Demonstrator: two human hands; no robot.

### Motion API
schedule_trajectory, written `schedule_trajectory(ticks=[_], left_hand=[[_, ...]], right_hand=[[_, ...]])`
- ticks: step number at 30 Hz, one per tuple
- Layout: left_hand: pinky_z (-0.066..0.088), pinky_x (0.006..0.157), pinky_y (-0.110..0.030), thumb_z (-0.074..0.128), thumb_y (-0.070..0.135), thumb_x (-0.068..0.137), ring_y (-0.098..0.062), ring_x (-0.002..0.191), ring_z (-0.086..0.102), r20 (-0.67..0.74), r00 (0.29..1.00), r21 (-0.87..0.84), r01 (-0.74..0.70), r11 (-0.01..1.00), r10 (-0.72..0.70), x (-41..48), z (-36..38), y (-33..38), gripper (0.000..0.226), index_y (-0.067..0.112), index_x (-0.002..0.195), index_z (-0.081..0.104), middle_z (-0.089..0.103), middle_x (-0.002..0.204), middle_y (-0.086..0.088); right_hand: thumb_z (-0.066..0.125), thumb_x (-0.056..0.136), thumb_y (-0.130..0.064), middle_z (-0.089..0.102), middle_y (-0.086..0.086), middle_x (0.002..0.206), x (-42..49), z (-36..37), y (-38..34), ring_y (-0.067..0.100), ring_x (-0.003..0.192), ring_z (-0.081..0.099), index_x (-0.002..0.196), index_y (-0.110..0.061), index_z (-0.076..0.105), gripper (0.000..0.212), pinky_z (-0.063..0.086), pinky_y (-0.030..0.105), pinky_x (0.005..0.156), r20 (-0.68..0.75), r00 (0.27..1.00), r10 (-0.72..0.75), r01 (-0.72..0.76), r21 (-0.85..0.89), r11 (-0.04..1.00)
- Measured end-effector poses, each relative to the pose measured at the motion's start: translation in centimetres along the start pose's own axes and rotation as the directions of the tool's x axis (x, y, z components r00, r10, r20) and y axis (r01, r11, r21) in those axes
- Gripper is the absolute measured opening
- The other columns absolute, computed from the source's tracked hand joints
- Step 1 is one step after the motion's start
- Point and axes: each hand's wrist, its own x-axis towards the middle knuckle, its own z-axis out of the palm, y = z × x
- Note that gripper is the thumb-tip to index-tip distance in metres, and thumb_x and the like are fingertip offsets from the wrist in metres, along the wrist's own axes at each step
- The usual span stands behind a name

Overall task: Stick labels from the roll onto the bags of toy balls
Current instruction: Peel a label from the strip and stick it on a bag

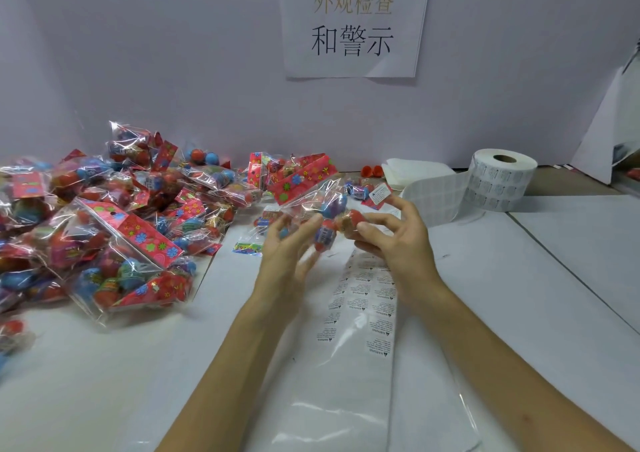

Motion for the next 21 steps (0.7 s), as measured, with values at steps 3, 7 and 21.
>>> schedule_trajectory(ticks=[3, 7, 21], left_hand=[[0.050, 0.108, -0.046, 0.080, 0.022, 0.080, -0.031, 0.121, 0.067, 0.128, 0.991, 0.065, 0.035, 0.997, -0.043, -0.50, 0.51, -0.41, 0.064, 0.004, 0.137, 0.057, 0.068, 0.131, -0.017], [0.055, 0.102, -0.041, 0.070, 0.010, 0.090, -0.023, 0.103, 0.072, 0.043, 0.999, 0.026, -0.008, 1.000, 0.007, -0.10, 0.22, -0.49, 0.040, -0.001, 0.128, 0.063, 0.070, 0.124, -0.021], [0.057, 0.068, -0.023, 0.074, 0.000, 0.082, -0.032, 0.099, 0.074, 0.025, 0.997, 0.217, -0.072, 0.974, 0.068, -0.26, 0.07, -0.59, 0.027, 0.010, 0.107, 0.072, 0.074, 0.109, -0.022]], right_hand=[[0.074, 0.088, 0.000, 0.073, 0.007, 0.108, -0.27, 0.26, -0.08, 0.024, 0.092, 0.076, 0.133, -0.023, 0.048, 0.058, 0.061, 0.033, 0.080, 0.045, 0.998, -0.033, 0.035, -0.036, 0.999], [0.076, 0.087, -0.003, 0.075, 0.003, 0.108, -0.51, 0.37, -0.34, 0.021, 0.093, 0.076, 0.131, -0.029, 0.048, 0.059, 0.061, 0.029, 0.079, 0.101, 0.994, -0.050, 0.059, -0.088, 0.994], [0.077, 0.089, -0.014, 0.076, -0.001, 0.100, -0.55, 0.34, -0.61, 0.015, 0.093, 0.073, 0.135, -0.028, 0.046, 0.057, 0.057, 0.026, 0.078, 0.196, 0.979, -0.050, 0.084, -0.173, 0.981]])
